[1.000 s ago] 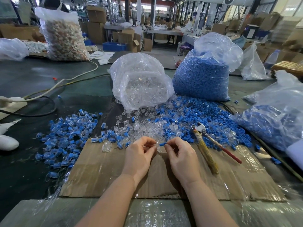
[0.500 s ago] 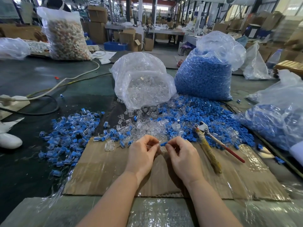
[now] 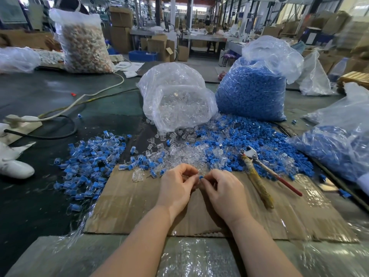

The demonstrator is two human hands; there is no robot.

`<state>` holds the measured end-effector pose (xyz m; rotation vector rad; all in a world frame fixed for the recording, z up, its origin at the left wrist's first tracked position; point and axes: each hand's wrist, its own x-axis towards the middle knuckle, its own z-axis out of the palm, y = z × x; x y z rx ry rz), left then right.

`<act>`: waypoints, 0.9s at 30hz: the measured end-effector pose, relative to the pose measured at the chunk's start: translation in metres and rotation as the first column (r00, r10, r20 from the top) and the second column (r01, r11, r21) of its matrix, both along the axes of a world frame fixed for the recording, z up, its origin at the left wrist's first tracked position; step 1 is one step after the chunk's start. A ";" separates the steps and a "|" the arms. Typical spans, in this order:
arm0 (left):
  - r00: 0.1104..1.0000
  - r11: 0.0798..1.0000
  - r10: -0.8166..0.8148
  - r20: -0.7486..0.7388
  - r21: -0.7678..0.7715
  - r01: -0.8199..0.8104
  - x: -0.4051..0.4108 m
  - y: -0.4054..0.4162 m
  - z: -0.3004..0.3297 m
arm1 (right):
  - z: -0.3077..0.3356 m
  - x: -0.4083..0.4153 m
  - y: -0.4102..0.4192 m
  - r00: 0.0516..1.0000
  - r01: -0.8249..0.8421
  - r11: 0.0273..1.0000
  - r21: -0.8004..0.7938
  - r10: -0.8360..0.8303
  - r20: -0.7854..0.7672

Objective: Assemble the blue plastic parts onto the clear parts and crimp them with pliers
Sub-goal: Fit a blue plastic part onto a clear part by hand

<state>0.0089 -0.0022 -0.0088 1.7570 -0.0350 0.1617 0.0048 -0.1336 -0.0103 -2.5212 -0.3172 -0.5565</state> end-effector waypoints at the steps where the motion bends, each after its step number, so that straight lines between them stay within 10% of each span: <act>1: 1.000 1.000 0.005 0.006 0.011 -0.005 0.000 0.000 0.000 | 0.000 0.000 -0.001 1.000 -0.001 1.000 0.011 0.001 0.003; 27: 1.000 1.000 -0.021 -0.003 -0.014 0.021 -0.002 0.003 0.005 | 0.008 -0.004 -0.003 0.985 -0.172 0.964 0.205 0.164 0.056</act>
